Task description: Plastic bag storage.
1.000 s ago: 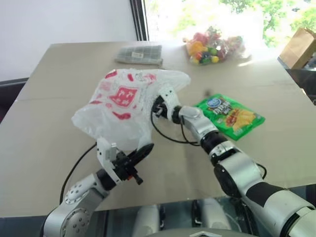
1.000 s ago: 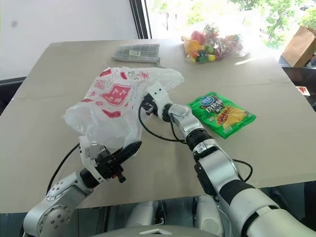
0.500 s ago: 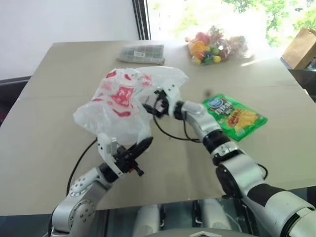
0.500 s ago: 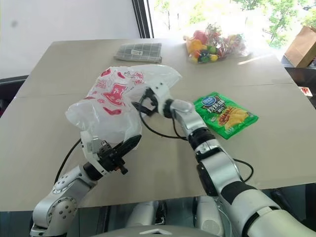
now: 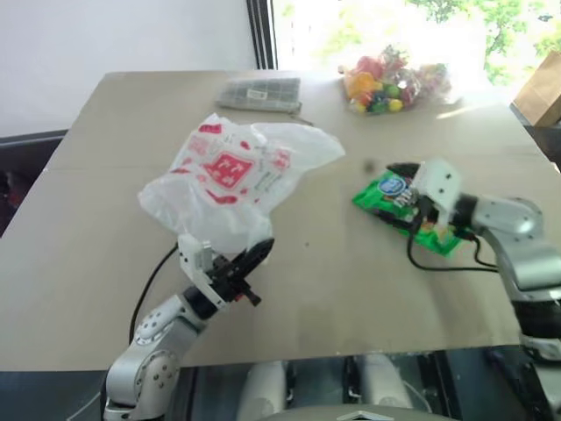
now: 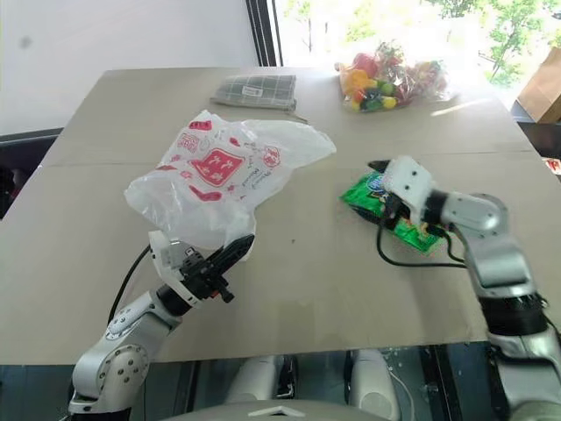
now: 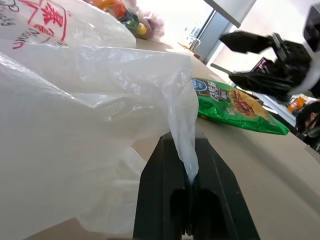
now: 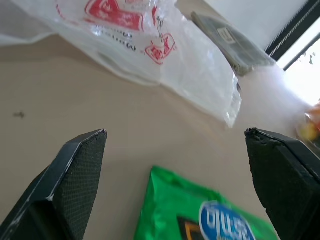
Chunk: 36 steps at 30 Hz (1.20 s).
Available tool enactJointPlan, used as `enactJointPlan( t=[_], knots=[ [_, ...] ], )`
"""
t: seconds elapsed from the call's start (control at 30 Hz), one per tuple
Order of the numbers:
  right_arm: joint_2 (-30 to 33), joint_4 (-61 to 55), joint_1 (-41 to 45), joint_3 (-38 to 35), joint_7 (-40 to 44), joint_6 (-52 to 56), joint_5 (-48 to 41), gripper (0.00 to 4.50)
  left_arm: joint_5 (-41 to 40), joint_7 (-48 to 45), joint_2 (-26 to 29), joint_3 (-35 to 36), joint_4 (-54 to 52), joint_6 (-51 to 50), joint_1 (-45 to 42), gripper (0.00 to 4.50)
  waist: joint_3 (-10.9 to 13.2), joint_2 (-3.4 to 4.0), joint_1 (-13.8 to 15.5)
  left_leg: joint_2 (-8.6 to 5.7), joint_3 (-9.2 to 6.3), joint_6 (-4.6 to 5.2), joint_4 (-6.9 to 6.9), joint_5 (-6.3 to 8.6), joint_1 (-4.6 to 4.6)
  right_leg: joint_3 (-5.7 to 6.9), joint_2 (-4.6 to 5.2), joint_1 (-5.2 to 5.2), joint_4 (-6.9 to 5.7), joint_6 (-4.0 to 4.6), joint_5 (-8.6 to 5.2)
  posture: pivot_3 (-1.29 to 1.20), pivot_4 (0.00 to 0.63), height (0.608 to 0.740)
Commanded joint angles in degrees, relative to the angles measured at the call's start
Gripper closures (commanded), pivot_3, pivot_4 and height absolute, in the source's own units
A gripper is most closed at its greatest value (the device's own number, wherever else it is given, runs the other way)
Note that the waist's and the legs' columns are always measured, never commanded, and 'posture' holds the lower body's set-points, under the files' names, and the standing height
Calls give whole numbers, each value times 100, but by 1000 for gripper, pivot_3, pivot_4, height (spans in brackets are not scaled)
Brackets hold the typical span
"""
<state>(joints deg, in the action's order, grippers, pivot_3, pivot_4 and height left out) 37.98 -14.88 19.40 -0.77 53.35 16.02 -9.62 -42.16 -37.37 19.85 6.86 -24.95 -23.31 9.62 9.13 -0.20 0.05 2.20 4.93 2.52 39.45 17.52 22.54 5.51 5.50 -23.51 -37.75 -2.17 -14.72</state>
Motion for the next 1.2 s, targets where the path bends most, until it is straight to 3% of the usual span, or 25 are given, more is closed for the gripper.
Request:
enactJointPlan(
  t=[0.03,0.17,0.27,0.4,0.6,1.03,1.13,1.2],
  knots=[
    [553,-1160,-765,-503,309,316,-426,27,-18,-107,8,-25,13,49,-54,4500,0,0,47,0,0,1,0,1,0,0,-1,0,5,0,0,0,150,740],
    [836,-1493,-1621,-1008,207,230,-492,27,-30,-183,22,-67,138,30,-149,4500,0,-2,60,2,1,2,0,1,-5,-2,-4,5,5,0,0,0,150,740],
    [843,-638,-2364,-1711,-29,-1717,207,27,-19,-265,46,-134,253,-23,-281,4500,-3,-8,106,0,-5,2,5,1,-11,2,-5,12,1,-1,-1,0,150,740],
    [1173,570,-2745,-1878,-345,-3465,1064,27,19,-352,31,-225,389,-66,-459,4500,-2,-10,77,-5,4,5,9,2,-22,-7,-4,22,4,-3,-1,0,150,740],
    [1400,1955,-2273,-1581,-1501,-4933,2237,27,6,-400,65,-289,386,-125,-570,4500,-1,-8,24,7,28,0,4,-1,-81,-34,-21,55,-9,-4,-3,0,150,740],
    [755,4089,-155,120,-2966,-5560,3465,27,65,-140,8,-273,167,-113,-472,4500,0,-7,-56,14,38,-5,5,-4,-84,-48,-20,54,-9,-2,-1,0,150,740],
    [736,4361,43,225,-3099,-5725,3355,817,34,-16,-34,-179,120,-80,-470,4500,0,-7,-55,13,38,-5,5,-4,-83,-49,-17,56,-8,-2,-1,0,150,740],
    [693,4425,127,227,-3046,-5774,3089,1683,17,72,-80,-110,104,-38,-465,4500,0,-7,-59,13,36,-5,5,-4,-83,-50,-16,56,-8,-1,-1,0,150,740]
  ],
)
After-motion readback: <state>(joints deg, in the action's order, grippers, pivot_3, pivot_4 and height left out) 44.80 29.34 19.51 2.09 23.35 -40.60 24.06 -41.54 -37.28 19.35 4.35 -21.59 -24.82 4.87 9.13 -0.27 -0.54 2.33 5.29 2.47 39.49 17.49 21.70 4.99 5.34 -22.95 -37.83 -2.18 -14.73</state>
